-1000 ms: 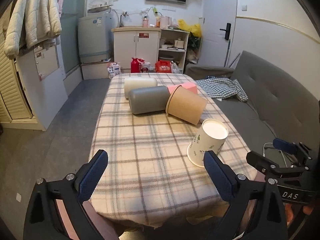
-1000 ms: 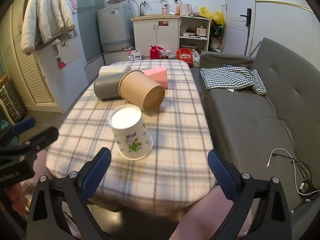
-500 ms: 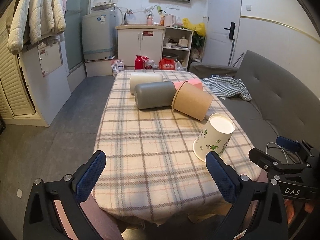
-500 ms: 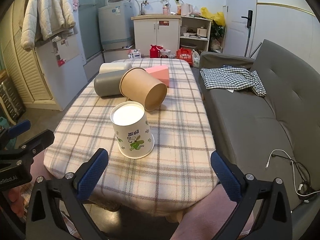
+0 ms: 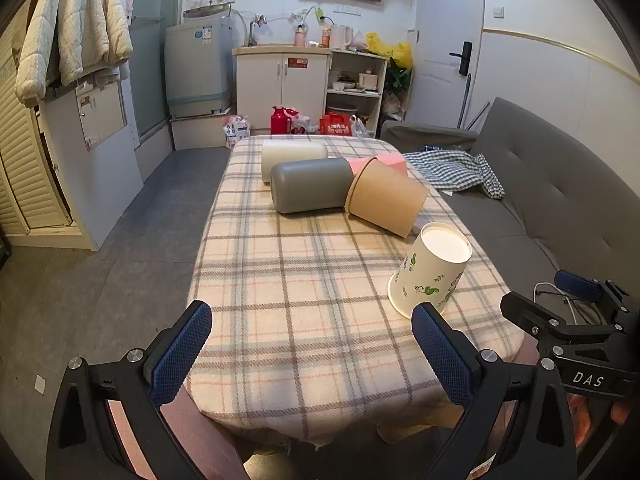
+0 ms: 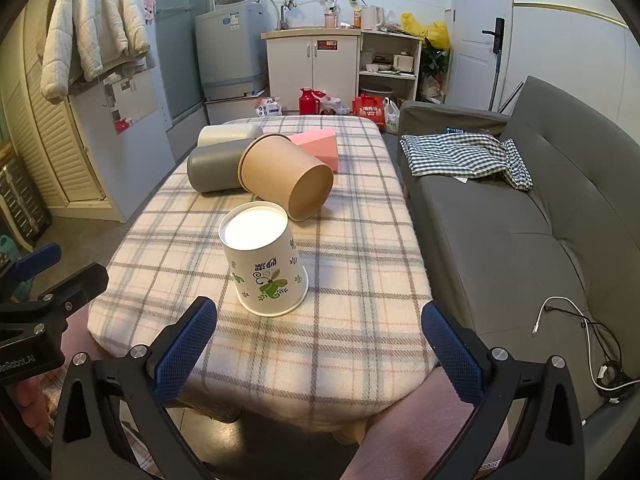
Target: Flip cup upside down
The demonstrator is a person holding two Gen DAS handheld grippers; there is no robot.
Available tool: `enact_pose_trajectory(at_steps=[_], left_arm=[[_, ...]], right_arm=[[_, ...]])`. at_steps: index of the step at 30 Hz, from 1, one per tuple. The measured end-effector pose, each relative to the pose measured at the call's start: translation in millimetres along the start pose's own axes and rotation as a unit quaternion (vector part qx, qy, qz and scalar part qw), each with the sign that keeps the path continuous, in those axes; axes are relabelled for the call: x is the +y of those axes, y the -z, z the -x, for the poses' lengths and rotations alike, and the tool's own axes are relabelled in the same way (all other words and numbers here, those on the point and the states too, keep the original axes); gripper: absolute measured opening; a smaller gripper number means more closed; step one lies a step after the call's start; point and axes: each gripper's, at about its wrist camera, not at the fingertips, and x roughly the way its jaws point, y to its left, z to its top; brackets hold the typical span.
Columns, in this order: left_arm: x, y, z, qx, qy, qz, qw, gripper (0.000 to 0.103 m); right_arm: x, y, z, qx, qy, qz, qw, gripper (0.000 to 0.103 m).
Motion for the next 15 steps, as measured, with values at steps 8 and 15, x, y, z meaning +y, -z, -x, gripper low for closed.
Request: enact_pose_trajectory(at_steps=[8, 15], left_arm=[[1.9, 0.4, 0.1, 0.0, -0.003, 0.002, 1.0, 0.103], [3.1, 0.2, 1.0, -0.001, -0.003, 0.002, 1.0, 0.103]], right_arm=[[0.3, 0.2, -0.1, 0.001, 0.002, -0.001, 1.0, 0.103], [-0.1, 0.2, -0.3, 0.001, 0.002, -0.001, 1.0, 0.103]])
